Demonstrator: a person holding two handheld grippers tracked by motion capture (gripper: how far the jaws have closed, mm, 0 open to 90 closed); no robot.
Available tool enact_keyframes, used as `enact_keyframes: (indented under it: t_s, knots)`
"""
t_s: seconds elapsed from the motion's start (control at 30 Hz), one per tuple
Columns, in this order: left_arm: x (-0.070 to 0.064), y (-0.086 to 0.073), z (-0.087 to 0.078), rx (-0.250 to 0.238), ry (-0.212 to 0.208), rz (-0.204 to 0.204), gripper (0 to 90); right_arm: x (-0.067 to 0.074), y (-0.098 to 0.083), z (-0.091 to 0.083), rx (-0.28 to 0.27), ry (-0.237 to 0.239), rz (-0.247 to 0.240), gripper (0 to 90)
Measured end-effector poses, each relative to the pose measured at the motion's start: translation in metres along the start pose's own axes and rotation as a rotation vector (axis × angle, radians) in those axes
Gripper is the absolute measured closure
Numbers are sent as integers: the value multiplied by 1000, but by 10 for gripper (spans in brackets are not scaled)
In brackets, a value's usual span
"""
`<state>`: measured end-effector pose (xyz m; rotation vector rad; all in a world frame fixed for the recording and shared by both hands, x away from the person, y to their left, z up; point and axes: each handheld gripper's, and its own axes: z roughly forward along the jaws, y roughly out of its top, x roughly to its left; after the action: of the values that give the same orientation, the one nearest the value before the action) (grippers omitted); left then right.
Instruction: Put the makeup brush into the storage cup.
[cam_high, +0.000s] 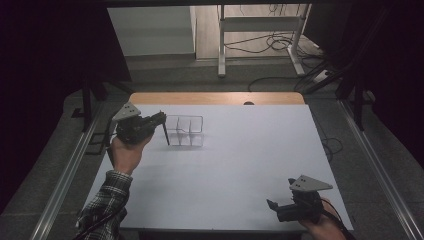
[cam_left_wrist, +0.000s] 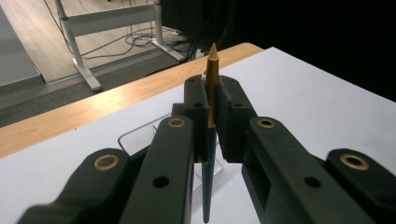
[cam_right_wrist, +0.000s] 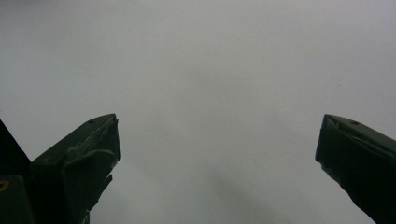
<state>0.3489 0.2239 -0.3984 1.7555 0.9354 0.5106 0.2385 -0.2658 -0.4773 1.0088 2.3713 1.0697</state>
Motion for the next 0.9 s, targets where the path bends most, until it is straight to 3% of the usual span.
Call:
enact_keyframes:
  t_s: [0.9]
  knots:
    - [13,27,24,-7,74,7,843,1,0,1,15,16,-18,1]
